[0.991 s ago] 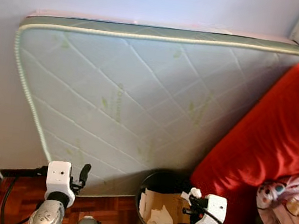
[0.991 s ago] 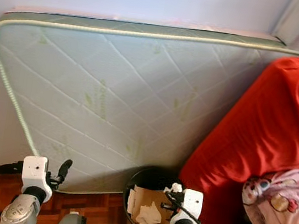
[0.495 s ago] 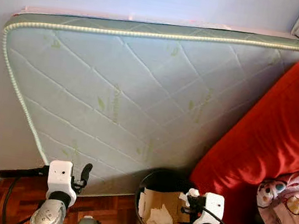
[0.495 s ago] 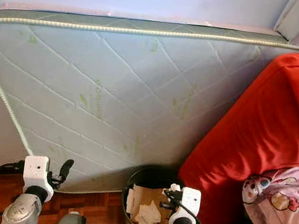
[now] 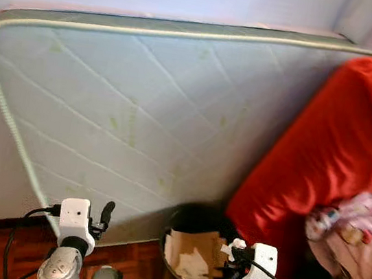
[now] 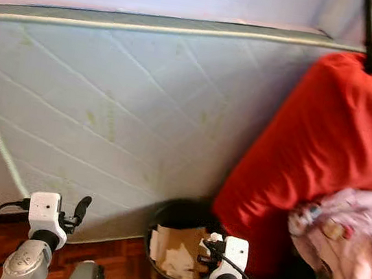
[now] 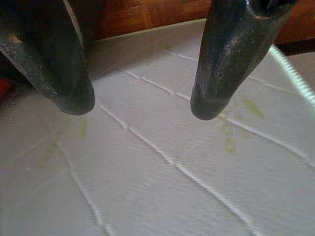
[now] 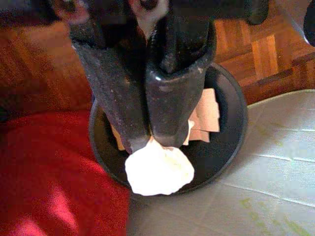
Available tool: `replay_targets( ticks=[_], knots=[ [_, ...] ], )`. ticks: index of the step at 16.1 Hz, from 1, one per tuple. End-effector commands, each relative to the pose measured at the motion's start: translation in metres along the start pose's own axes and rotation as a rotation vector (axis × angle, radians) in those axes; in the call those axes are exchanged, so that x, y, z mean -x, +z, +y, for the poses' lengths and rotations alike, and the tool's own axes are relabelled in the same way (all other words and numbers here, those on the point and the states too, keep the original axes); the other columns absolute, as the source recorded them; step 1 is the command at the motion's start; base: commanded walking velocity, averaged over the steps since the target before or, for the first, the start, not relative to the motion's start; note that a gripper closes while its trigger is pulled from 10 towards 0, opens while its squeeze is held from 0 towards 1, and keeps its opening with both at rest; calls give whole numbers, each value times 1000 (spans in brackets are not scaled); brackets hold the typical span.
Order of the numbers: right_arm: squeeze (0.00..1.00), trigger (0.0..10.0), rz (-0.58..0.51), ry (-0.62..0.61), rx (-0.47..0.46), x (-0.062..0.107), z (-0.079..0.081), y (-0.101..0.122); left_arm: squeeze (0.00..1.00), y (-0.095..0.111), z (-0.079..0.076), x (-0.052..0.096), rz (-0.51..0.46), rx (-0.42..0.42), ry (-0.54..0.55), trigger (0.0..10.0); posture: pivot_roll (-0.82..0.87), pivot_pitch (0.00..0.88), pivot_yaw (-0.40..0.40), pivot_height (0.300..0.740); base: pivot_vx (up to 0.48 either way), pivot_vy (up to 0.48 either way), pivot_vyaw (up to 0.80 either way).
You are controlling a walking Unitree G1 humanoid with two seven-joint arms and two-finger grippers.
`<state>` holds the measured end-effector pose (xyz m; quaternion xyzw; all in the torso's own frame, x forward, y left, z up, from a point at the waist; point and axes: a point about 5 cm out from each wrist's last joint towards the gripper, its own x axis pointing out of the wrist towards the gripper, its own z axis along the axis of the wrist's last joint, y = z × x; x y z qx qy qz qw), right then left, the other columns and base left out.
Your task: Clean up the room
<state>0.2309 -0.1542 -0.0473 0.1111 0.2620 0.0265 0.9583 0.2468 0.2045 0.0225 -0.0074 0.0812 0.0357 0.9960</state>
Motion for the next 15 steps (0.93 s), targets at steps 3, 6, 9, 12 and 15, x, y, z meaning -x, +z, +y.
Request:
replay_targets(
  ticks=[3, 6, 9, 12, 15],
  knots=[
    [0, 10000, 21, 32, 2, -2, 2, 1, 0, 1, -3, -3, 6, 15, 2, 10000, 109, 0, -67, 609, 0, 0, 0],
    [0, 10000, 54, 62, 10, -3, 5, -2, 0, 2, -3, -3, 7, 16, 2, 10000, 108, 0, -63, 609, 0, 0, 0],
    [0, 10000, 92, 68, 24, -4, 2, -2, 0, 3, -3, -5, 6, 16, 5, 10000, 112, 0, -61, 609, 0, 0, 0],
    [0, 10000, 85, 66, 51, -14, 6, 14, 0, 6, -3, -7, -3, 14, 5, 10000, 120, 1, -60, 609, 0, 0, 0],
    [0, 10000, 34, 82, 65, -28, 16, 45, 0, 11, -3, -9, -16, 13, 6, 10000, 133, 23, -63, 609, 0, 0, 0]
  ],
)
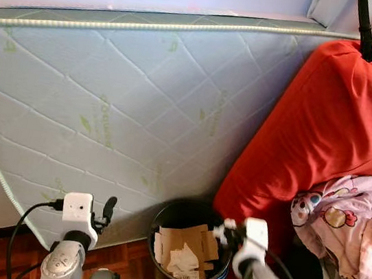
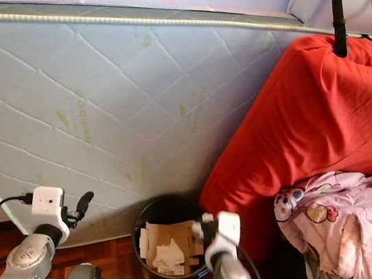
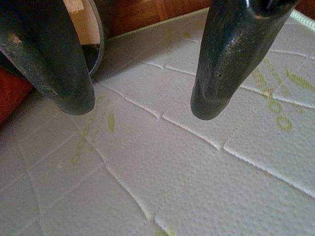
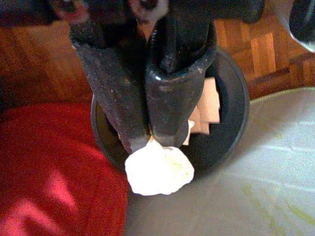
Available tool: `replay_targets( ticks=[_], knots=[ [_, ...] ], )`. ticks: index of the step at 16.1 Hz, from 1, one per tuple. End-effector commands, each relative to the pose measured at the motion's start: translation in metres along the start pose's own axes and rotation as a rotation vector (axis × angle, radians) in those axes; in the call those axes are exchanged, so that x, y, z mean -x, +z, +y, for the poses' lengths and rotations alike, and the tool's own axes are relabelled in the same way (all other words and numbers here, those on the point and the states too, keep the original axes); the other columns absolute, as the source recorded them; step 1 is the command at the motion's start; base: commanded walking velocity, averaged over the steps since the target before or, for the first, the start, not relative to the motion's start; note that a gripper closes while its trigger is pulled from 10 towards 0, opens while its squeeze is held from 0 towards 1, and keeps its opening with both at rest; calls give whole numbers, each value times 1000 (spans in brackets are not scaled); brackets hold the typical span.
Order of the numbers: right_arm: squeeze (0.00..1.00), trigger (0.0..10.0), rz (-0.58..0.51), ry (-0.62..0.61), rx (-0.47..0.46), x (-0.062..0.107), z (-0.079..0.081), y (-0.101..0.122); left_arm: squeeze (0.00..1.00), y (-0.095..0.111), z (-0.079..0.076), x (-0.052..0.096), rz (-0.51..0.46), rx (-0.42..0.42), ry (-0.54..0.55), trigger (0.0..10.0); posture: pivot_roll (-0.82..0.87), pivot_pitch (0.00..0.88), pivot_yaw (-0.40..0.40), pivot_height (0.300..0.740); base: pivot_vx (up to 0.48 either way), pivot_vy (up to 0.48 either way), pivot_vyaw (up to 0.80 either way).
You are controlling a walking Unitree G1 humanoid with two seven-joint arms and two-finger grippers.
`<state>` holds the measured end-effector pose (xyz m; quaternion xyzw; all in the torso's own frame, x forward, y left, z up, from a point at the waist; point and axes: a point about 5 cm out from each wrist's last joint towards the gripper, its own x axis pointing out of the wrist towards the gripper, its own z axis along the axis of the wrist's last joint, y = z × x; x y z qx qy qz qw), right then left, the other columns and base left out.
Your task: Clean up the room
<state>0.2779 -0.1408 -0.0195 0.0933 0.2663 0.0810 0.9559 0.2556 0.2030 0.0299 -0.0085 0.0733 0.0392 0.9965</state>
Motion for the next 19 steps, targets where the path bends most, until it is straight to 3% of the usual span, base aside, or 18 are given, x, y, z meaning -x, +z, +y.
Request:
replay_targets(
  ticks=[1, 5, 10, 14, 19],
  knots=[
    [0, 10000, -12, -5, 9, -6, 1, 16, 0, 4, -1, -1, -5, 10, 1, 10000, 141, 34, -66, 609, 0, 0, 0],
    [0, 10000, -72, 43, 44, -16, 16, 42, 0, 4, 0, 5, -11, 13, 10, 10000, 154, 55, -74, 609, 0, 0, 0],
    [0, 10000, -74, 88, 94, -16, 22, 41, 0, 2, 2, 11, 0, 11, 19, 10000, 155, 77, -74, 609, 0, 0, 0],
    [0, 10000, -89, 121, 124, -20, 30, 54, 0, 2, 2, 15, 7, 9, 18, 10000, 159, 102, -75, 609, 0, 0, 0],
    [0, 10000, -116, 182, 165, -25, 47, 73, 0, 0, 5, 23, 19, 5, 27, 10000, 175, 133, -80, 609, 263, 0, 0]
  ],
)
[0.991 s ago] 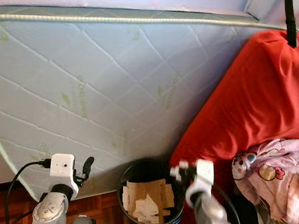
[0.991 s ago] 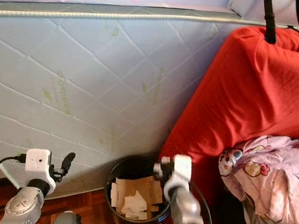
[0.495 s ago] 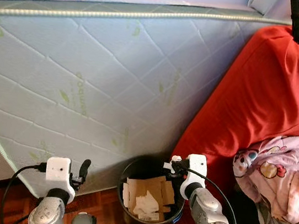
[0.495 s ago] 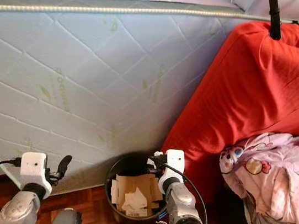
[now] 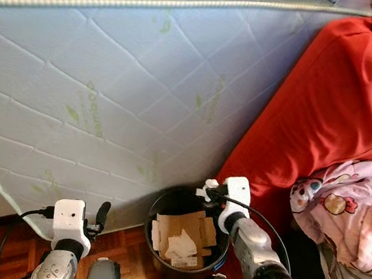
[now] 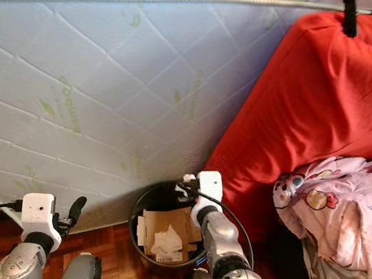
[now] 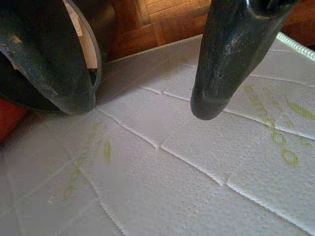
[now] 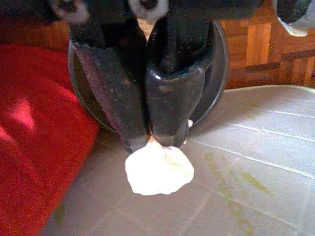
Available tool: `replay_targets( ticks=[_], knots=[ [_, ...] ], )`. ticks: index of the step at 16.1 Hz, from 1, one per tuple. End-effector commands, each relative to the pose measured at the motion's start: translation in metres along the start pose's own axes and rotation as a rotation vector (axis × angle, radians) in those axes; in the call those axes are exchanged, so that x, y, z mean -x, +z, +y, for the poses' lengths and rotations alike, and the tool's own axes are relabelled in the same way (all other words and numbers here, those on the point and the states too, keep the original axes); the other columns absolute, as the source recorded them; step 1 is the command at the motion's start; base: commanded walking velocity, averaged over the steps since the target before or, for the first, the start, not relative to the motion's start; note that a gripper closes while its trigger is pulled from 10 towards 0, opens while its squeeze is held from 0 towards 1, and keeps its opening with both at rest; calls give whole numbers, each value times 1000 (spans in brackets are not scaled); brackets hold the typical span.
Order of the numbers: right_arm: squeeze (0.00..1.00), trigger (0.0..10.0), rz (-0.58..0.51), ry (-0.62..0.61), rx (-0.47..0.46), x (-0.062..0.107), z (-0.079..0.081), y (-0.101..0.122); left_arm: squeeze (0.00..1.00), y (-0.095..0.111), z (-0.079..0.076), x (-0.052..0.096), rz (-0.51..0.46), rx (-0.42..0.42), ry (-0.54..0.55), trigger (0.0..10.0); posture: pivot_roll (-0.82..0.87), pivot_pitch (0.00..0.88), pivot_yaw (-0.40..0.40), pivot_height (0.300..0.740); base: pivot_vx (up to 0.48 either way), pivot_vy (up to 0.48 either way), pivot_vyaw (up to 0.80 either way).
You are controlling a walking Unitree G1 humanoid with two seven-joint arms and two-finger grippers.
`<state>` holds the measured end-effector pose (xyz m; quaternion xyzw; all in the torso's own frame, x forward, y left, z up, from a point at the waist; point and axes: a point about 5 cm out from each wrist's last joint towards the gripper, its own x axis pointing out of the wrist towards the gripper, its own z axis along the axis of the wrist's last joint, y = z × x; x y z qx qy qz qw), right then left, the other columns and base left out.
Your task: Clean up the room
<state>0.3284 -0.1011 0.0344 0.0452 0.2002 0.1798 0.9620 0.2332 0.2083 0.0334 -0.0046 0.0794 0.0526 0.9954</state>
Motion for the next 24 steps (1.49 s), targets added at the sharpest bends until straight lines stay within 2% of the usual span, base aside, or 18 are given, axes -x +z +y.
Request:
replay_targets(
  ticks=[1, 9, 16, 19, 21, 24],
  knots=[
    [0, 10000, -15, 17, 6, -2, 2, 7, 0, 0, -2, 3, 9, 12, 1, 10000, 176, 137, -82, 609, 277, 0, 0],
    [0, 10000, -3, 35, 25, -6, 8, 13, 0, -2, -2, 13, 25, 15, 13, 10000, 184, 167, -92, 609, 299, 0, 0],
    [0, 10000, 48, 88, 72, -10, 21, 10, 0, -1, -5, 24, 32, 29, -1, 10000, 197, 201, -104, 609, 0, 0, 0],
    [0, 10000, 73, 99, 94, -12, 30, 9, 0, 5, -9, 31, 20, 42, -22, 10000, 217, 233, -120, 609, 0, 0, 0],
    [0, 10000, 78, 85, 94, -12, 30, 9, 0, 9, -9, 31, 11, 45, -25, 10000, 220, 243, -124, 609, 0, 0, 0],
    [0, 10000, 91, 54, 68, -13, 31, 7, 0, 26, -12, 35, -29, 48, -28, 10000, 239, 286, -144, 609, 0, 0, 0]
  ],
)
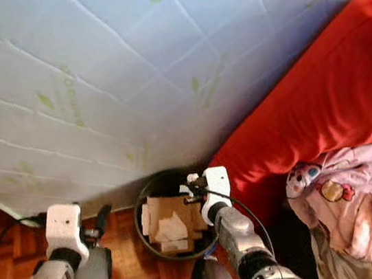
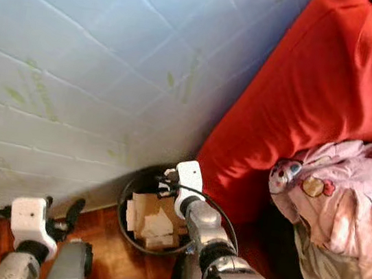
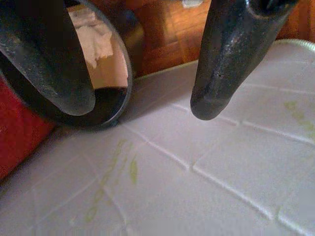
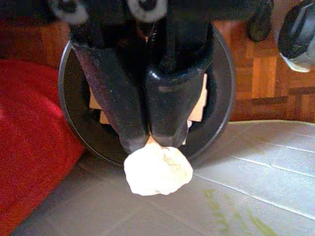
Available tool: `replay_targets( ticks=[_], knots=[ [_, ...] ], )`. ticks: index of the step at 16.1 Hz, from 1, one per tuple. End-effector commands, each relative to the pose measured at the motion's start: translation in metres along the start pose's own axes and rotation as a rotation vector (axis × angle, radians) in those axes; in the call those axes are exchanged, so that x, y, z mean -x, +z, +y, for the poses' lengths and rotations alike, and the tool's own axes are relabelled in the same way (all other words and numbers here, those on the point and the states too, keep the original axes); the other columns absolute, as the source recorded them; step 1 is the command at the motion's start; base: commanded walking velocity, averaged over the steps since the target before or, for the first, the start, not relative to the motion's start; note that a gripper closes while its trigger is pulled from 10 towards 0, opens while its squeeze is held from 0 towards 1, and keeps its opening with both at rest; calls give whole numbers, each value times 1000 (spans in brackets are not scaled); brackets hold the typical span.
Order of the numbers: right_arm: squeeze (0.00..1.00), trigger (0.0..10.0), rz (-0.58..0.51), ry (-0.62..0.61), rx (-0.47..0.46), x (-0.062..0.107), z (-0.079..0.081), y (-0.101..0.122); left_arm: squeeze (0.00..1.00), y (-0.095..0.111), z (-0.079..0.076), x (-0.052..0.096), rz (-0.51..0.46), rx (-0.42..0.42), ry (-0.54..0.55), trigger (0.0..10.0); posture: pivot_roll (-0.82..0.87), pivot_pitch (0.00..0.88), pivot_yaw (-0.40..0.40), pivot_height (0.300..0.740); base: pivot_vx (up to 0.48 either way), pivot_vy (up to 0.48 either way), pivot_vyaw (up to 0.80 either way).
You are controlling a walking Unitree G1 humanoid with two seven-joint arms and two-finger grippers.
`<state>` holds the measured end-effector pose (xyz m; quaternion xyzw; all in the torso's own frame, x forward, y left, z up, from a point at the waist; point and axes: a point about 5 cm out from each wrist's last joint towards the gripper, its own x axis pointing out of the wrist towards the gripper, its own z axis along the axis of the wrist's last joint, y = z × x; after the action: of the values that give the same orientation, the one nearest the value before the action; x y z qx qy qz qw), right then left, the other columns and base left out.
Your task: Clean up the room
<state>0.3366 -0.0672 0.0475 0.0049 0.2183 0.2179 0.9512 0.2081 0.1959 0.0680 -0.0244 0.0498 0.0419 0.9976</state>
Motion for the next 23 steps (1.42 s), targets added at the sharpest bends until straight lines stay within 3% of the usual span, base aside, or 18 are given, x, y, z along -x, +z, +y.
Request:
replay_targets(
  ticks=[1, 6, 7, 11, 23],
  knots=[
    [0, 10000, 35, -2, -18, 1, 2, -9, 0, 0, -3, 5, 20, 7, 0, 10000, 242, 296, -150, 609, 0, 0, 0],
    [0, 10000, 53, 16, -32, 1, 8, -17, 0, 15, -4, 18, -10, 5, 21, 10000, 268, 355, -174, 609, 0, 0, 0],
    [1000, 10000, 56, 28, -28, 2, 8, -18, 0, 16, -4, 21, -6, 5, 28, 10000, 269, 364, -176, 609, 0, 0, 0],
    [1000, 10000, 64, 37, -23, 2, 9, -20, 0, 17, -4, 27, 19, 5, 39, 10000, 266, 375, -181, 609, 0, 0, 0],
    [1000, 10000, 90, 80, -20, 3, 19, -29, 0, 17, -5, 27, 47, -1, 34, 10000, 266, 371, -172, 609, 0, 0, 0]
  ],
)
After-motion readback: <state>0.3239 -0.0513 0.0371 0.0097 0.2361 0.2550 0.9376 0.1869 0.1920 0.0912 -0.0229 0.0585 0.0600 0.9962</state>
